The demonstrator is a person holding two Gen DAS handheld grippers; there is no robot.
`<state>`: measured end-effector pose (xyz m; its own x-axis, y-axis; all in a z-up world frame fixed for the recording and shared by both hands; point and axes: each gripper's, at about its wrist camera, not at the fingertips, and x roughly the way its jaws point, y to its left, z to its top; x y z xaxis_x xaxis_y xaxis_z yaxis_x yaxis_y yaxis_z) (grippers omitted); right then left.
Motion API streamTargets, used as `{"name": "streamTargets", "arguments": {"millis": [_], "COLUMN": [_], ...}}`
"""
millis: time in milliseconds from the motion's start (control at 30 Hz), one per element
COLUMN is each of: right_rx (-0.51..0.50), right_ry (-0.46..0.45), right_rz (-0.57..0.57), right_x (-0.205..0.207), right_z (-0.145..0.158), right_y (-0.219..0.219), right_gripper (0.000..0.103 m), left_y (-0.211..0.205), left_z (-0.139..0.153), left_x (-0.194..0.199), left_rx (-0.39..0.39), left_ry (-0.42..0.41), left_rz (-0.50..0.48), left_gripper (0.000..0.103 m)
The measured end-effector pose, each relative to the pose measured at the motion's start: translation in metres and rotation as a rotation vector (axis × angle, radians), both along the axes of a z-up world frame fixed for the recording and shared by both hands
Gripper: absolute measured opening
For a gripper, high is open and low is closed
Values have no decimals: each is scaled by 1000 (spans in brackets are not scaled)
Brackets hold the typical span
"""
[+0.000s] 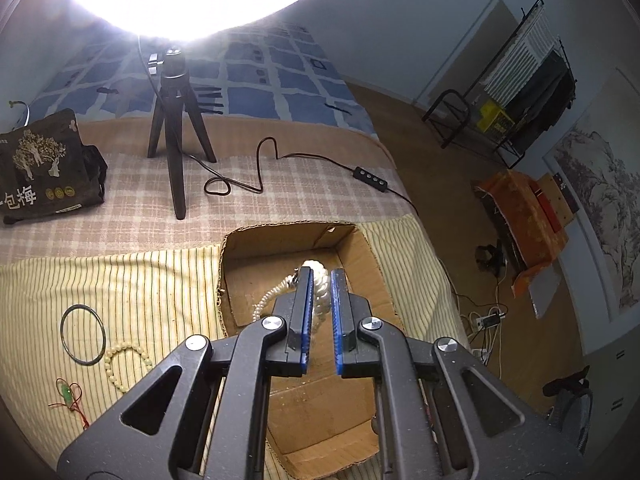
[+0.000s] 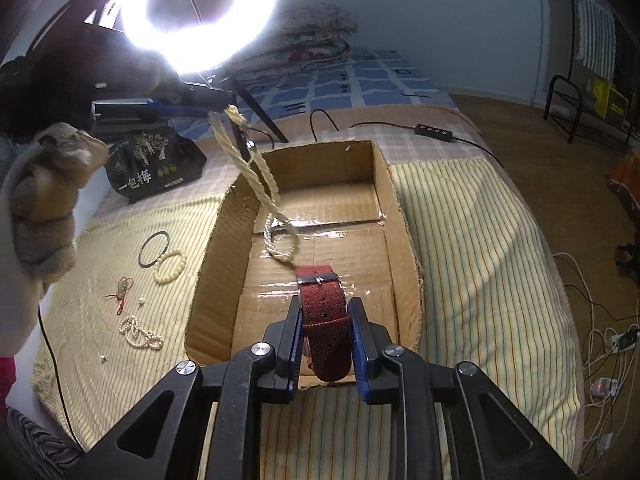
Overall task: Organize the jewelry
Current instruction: 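Carry the pearl necklace and red watch over the cardboard box with both tools, then open both tools to drop the necklace and watch into the box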
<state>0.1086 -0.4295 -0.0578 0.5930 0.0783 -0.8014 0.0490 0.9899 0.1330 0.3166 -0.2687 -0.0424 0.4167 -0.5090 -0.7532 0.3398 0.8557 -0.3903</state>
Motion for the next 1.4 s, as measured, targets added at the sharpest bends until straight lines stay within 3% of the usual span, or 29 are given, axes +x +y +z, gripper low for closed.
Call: {"name": "streamTargets", "arguments": {"millis": [133, 433, 867, 1000, 1067, 1100, 1133, 1400], "right_rx": [11, 1, -41, -53, -57, -60, -61, -11], "right_ry": [-36, -75, -160, -171, -171, -169, -165, -112], "right_rz": [4, 0, 46, 96, 133, 147, 162, 231], "right_x": [-1, -4, -21, -23, -23, -22, -22, -10], "right_z": [8, 22, 53, 55, 54, 53, 52, 36], "right_y": [4, 11, 42, 60, 72, 78, 84, 113], "right_gripper": [45, 48, 88, 90, 90, 90, 90, 89], "left_y": [3, 33, 127, 160, 178, 185, 194, 253], "left_z": [2, 21, 58, 62, 61, 60, 59, 18], "left_x": [-1, -20, -61, -78, -88, -92, -97, -132], "left_rx": [14, 38, 94, 118, 132, 133, 133, 149], "left_ry": [-9, -70, -156, -175, -184, -189, -194, -121], "left_rz": [-5, 22, 117, 152, 172, 179, 190, 237], "left_gripper": [10, 10, 10, 10, 24, 36, 40, 40]}}
